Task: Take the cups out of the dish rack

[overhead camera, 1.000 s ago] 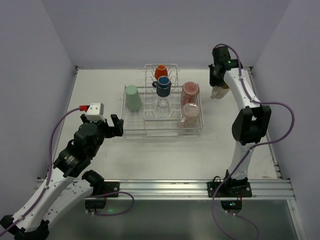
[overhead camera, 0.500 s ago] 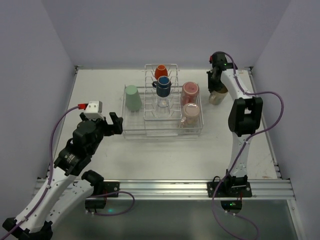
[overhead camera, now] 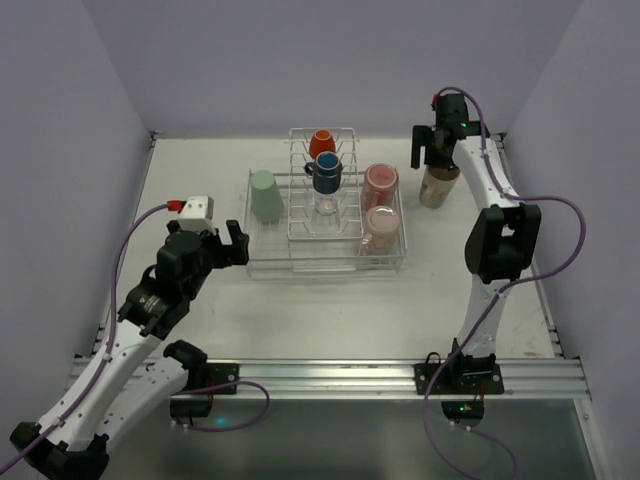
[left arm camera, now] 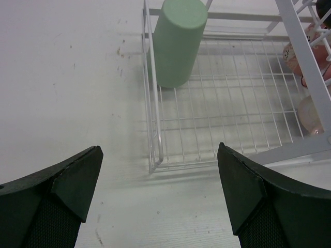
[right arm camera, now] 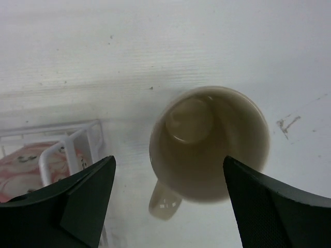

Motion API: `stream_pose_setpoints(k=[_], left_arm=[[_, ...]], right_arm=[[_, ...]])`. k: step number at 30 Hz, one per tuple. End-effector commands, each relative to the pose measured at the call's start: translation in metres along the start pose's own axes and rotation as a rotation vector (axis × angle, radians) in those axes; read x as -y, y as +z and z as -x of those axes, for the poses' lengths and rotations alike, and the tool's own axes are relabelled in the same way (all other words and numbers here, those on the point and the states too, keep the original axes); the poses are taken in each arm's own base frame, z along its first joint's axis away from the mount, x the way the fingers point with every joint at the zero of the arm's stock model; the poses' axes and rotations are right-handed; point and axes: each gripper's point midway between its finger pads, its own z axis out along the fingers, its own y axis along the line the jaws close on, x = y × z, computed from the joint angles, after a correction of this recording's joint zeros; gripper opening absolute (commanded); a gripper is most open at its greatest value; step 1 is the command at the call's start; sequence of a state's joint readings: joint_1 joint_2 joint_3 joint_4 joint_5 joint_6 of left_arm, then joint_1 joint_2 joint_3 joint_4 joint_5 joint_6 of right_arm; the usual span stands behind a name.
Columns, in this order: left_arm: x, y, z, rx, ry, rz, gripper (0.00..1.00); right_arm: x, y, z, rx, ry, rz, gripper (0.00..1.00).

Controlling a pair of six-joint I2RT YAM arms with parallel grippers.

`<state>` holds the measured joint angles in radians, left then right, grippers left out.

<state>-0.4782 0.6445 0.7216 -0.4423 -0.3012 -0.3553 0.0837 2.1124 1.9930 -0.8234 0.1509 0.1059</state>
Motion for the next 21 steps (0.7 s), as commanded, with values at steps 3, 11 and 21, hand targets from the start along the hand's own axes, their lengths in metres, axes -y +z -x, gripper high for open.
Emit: stream_pose_setpoints(k=[3,11,21], left_arm=[[0.015,0.001,0.037,0.062,-0.012,-0.045,1.00],[0.031,0.046,0.061,0.042,-0.104,0.014,1.00],[0.048,0.126,0.093,-0.005,-0.092,0.069,1.00]], right_arm=[[0.008,-0.122,0.056,0.326,0.123,0.061,0.90],[-0.017,-0.241,-0.006,0.637,0.331,0.407,0.92],[-0.034,-0.291,-0.075,0.746,0.295,0.614,0.91]])
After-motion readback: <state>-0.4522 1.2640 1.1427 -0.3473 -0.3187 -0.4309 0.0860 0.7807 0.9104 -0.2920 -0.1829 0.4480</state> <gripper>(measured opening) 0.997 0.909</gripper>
